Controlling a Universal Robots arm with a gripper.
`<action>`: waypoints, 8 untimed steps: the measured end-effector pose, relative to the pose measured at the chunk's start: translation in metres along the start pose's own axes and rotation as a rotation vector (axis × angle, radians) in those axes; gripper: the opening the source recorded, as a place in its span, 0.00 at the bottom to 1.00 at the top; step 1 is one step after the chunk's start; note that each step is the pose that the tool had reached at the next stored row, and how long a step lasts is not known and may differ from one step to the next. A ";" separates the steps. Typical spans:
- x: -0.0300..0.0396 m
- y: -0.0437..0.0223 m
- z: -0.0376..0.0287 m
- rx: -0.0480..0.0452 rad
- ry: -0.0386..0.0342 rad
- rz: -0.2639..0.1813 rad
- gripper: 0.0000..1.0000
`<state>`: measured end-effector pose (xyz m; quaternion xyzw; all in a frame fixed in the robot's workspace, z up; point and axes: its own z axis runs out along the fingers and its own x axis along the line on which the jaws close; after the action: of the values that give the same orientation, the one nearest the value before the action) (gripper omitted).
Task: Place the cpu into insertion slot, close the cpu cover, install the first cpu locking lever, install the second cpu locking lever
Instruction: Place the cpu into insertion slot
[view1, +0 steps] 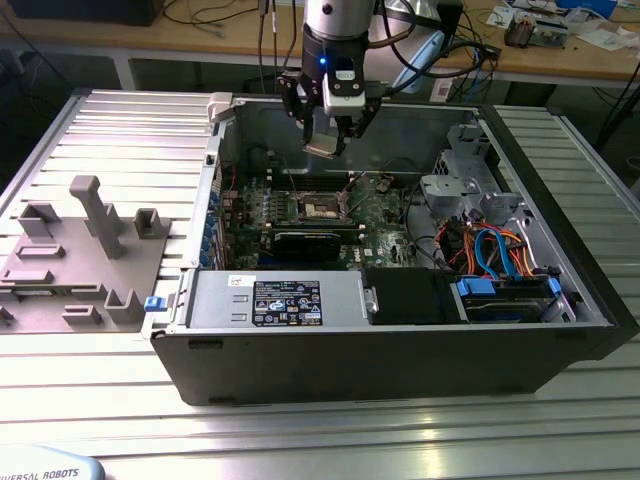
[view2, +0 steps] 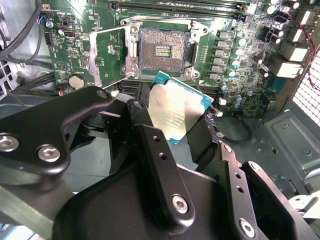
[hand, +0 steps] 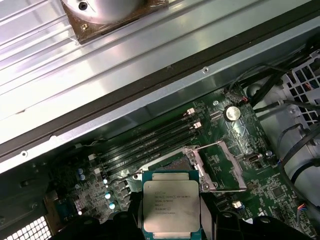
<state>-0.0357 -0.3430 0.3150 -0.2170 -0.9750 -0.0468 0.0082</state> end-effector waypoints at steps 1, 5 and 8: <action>0.0000 0.0000 0.0000 -0.0001 -0.0002 0.002 0.54; 0.0000 0.0000 0.0001 -0.0003 -0.0006 0.008 0.54; 0.0000 0.0000 0.0002 -0.0004 -0.0010 0.012 0.54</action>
<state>-0.0357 -0.3430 0.3148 -0.2227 -0.9737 -0.0468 0.0080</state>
